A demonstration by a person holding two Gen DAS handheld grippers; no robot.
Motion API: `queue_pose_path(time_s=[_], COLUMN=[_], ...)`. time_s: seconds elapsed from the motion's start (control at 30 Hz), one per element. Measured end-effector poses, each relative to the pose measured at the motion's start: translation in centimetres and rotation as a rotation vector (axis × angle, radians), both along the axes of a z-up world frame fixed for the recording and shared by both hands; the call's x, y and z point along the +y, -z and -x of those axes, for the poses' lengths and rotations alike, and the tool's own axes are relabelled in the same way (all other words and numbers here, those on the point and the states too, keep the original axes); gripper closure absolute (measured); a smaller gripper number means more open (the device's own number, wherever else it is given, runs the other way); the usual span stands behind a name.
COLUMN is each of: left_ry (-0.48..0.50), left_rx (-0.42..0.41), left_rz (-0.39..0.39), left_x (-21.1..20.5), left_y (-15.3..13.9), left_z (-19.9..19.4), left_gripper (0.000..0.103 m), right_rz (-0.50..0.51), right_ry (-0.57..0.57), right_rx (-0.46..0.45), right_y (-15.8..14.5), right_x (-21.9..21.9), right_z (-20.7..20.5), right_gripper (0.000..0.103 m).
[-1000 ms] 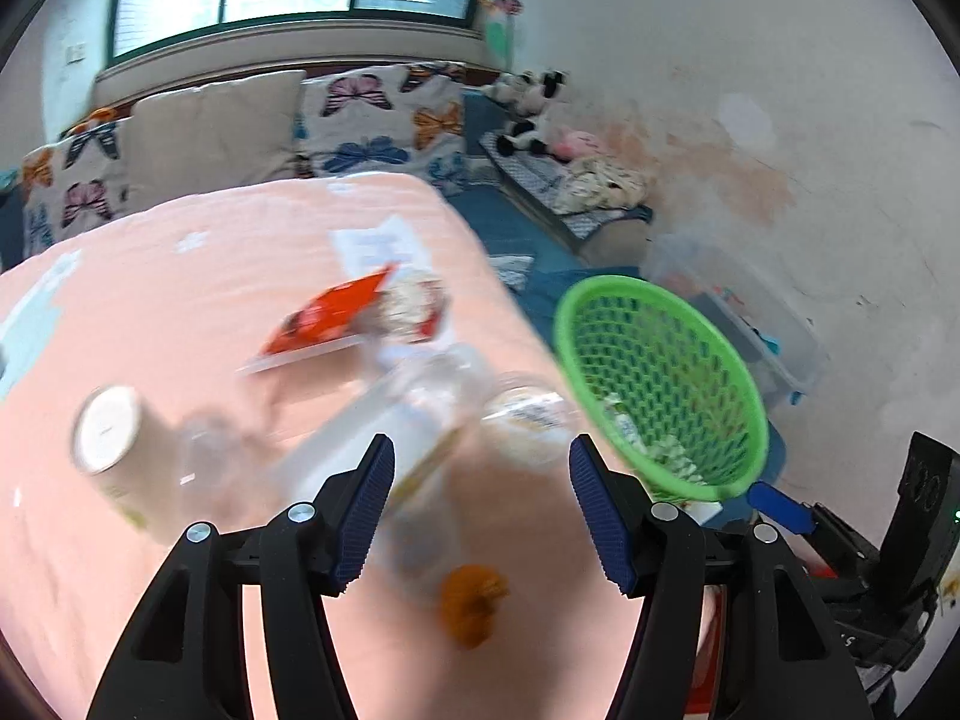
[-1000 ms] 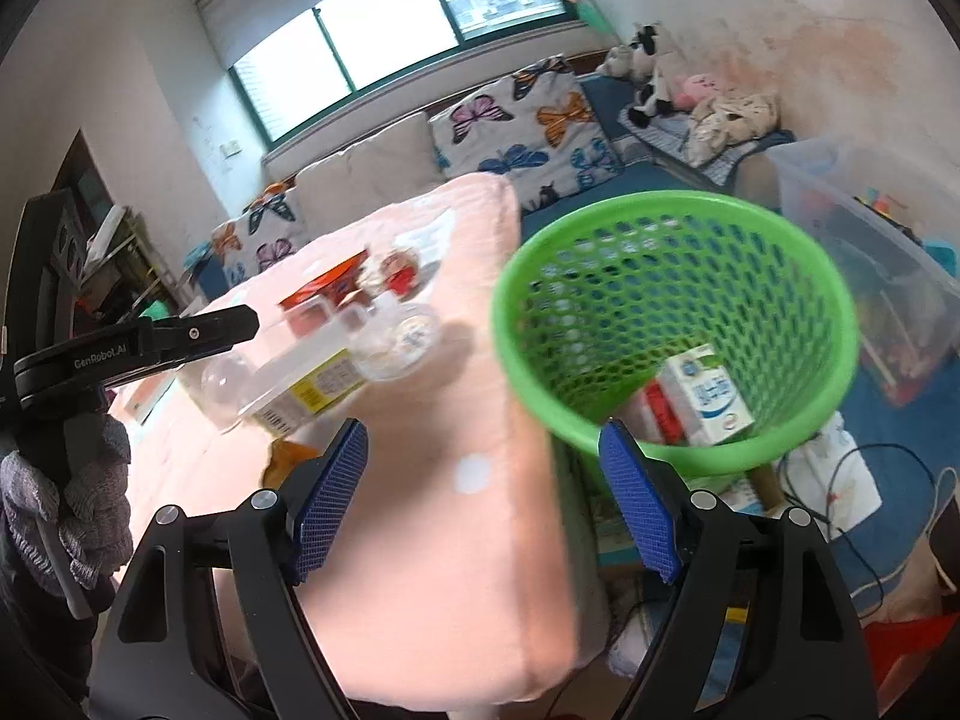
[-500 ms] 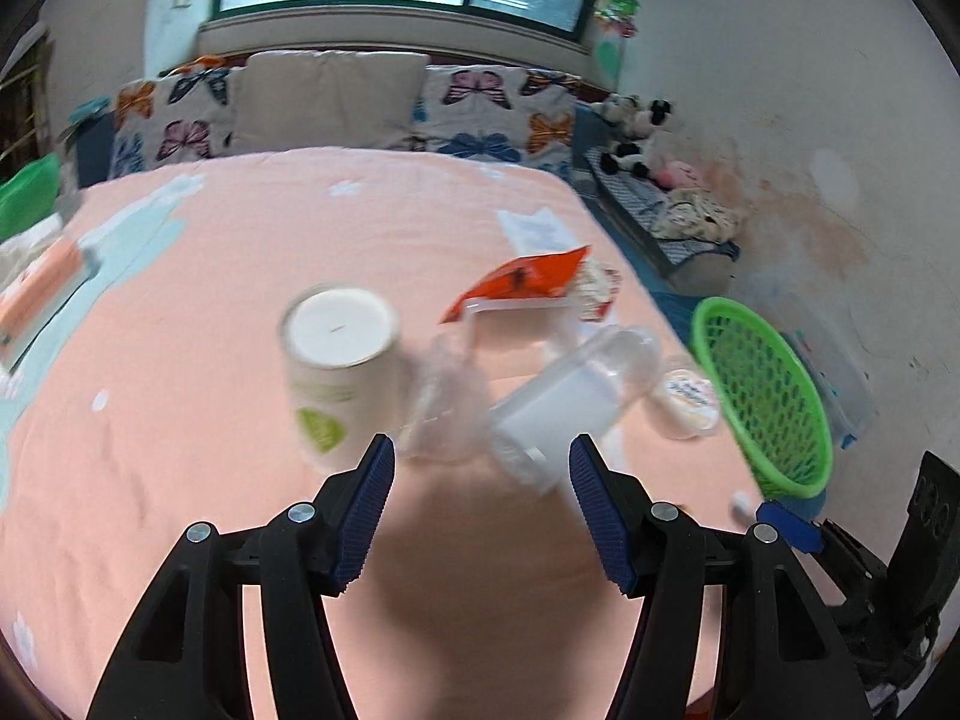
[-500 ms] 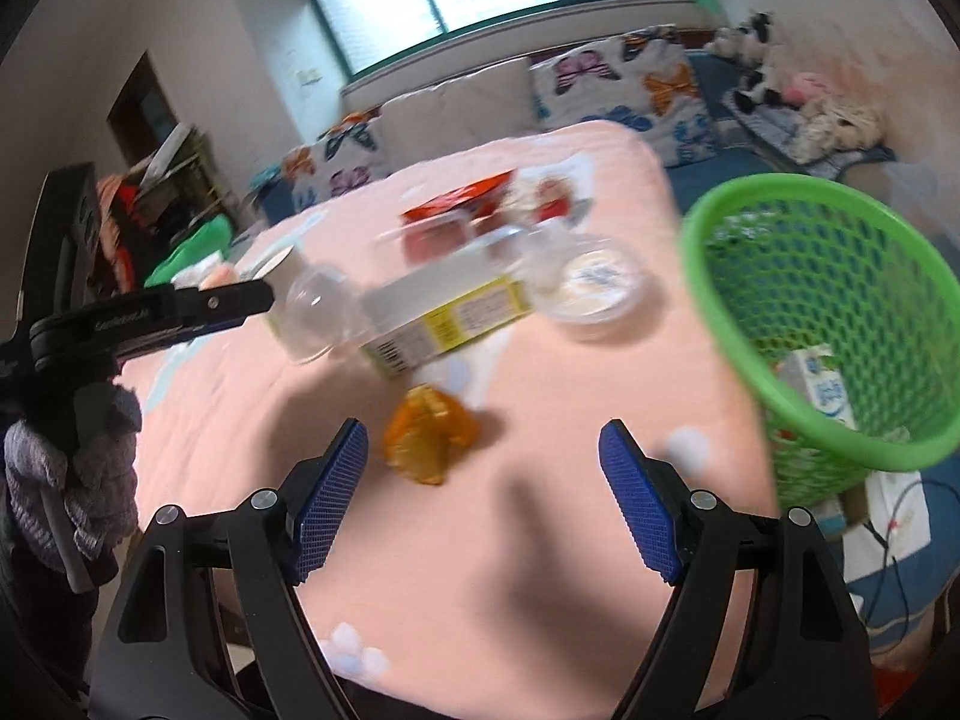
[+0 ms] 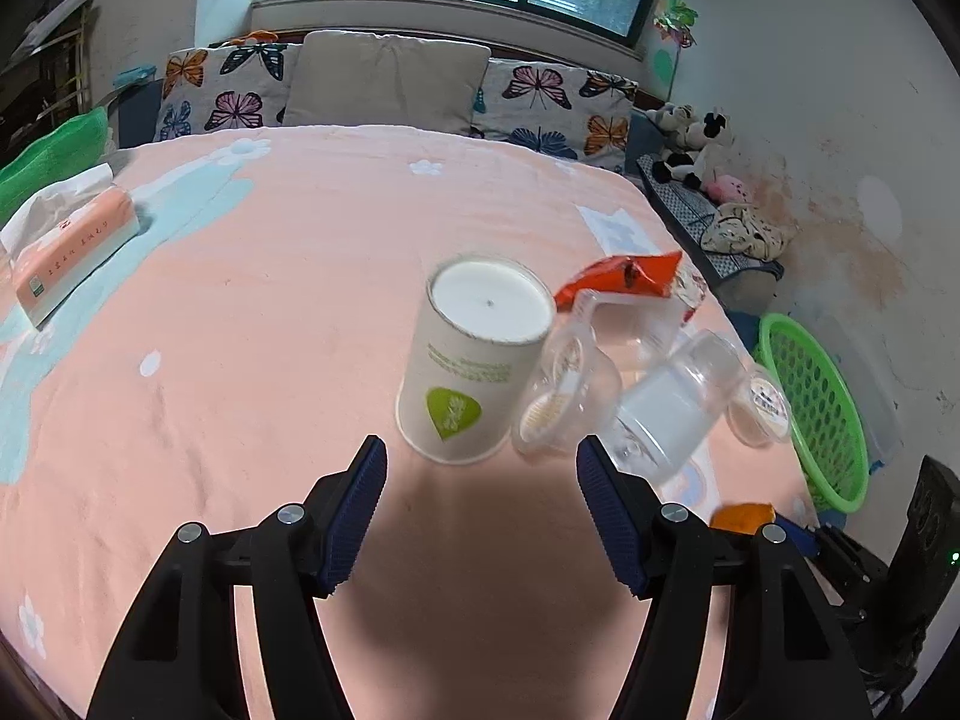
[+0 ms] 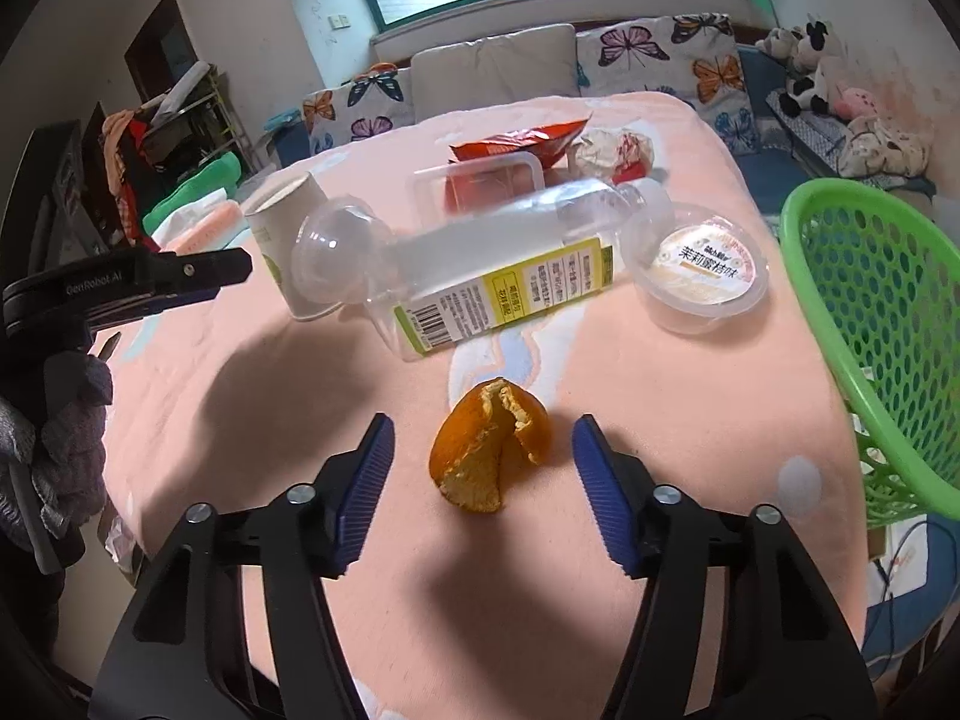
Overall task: Collect trash
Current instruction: 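Grasp the white paper cup with the left tool while the right tool grasps the orange peel, then carry the orange peel with the right tool into the basket and release while the left tool holds the cup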
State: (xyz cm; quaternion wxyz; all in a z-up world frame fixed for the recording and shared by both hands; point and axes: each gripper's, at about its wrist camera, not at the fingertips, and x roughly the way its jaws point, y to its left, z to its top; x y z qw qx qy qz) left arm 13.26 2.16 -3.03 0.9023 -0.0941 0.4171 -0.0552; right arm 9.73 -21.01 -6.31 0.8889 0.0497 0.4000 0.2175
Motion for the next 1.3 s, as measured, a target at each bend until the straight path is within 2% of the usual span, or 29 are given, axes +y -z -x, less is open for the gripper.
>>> queue_pose_path(time_s=[0.17,0.33,0.47,0.7,0.77,1.03,1.3], left_ry=[-0.014,-0.004,0.021,0.053,0.062,0.059,0.04], left_rx=[-0.016,-0.028,-0.044,-0.051,-0.052,-0.065,-0.128], left_rz=[-0.022,-0.036,-0.058,-0.036,-0.03,-0.03,-0.032], left_x=[0.1,0.1,-0.2,-0.3,-0.4,0.0,0.8], left_y=[0.0,0.2,0.3,0.7,0.8,0.5,-2.4], left_z=[-1.5,-3.1,-3.8,-5.2,-5.4,-4.9,-2.8], left_gripper=[0.039,0.039,0.039,0.039,0.046,0.047,0.048], right_rz=[0.0,0.001,-0.002,-0.002,-0.005,-0.016,-0.041], right_ry=[0.001,-0.005,-0.01,-0.015,-0.016,-0.018,-0.016], right_rx=[0.004,0.009,0.009,0.009,0.009,0.0,-0.029], right_y=[0.2,0.3,0.2,0.0,0.0,-0.5,-1.9], right_x=[0.1,0.2,0.3,0.6,0.6,0.8,0.3], right_z=[0.1,0.0,-0.1,0.0,0.1,0.4,1.2], right_gripper=[0.049,0.06,0.063,0.068,0.068,0.071,0.072])
